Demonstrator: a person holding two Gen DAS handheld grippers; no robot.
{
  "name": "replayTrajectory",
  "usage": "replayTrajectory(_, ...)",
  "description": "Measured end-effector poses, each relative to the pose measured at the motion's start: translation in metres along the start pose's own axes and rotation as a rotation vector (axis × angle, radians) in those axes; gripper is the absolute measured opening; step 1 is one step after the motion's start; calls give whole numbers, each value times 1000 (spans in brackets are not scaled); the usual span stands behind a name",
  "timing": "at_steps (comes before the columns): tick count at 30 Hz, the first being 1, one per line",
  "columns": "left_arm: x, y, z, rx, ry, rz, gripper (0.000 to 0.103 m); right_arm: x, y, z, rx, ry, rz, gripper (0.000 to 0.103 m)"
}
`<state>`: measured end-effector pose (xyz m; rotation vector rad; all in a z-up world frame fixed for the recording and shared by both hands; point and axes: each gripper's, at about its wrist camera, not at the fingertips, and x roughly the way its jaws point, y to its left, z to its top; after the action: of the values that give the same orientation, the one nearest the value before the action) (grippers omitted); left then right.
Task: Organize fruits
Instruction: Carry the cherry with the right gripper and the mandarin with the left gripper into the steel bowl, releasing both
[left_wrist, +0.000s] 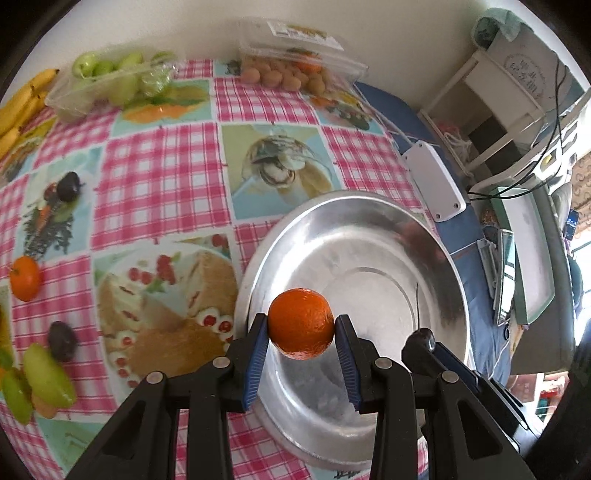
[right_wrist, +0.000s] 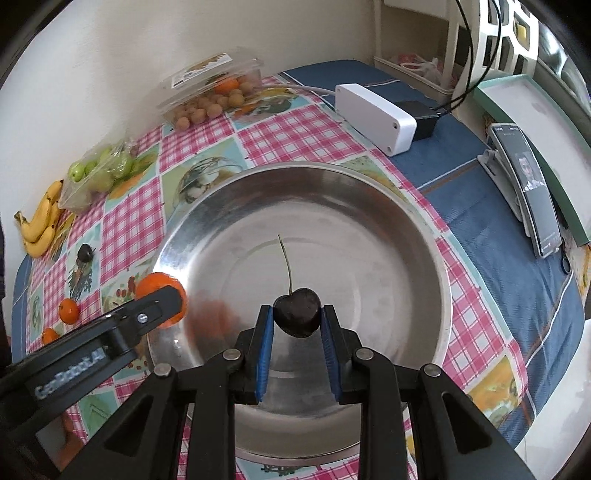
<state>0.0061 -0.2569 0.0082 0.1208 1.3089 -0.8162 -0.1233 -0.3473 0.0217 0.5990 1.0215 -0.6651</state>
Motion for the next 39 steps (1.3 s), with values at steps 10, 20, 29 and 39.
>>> replayTrajectory(10, 6, 6, 5, 1, -18, 68, 39, 3, 1, -1, 3, 8, -2, 27)
replayTrajectory(20, -9, 52, 9, -76, -57, 145, 39, 13, 16, 1, -44, 6, 37, 27)
replayTrajectory(29, -12, 66, 6, -102, -48, 165, 40, 27, 32, -1, -82, 41, 67, 27)
replayTrajectory(39, -37, 58, 0, -79, -65, 134, 56, 26, 31, 0, -69, 50, 75, 40)
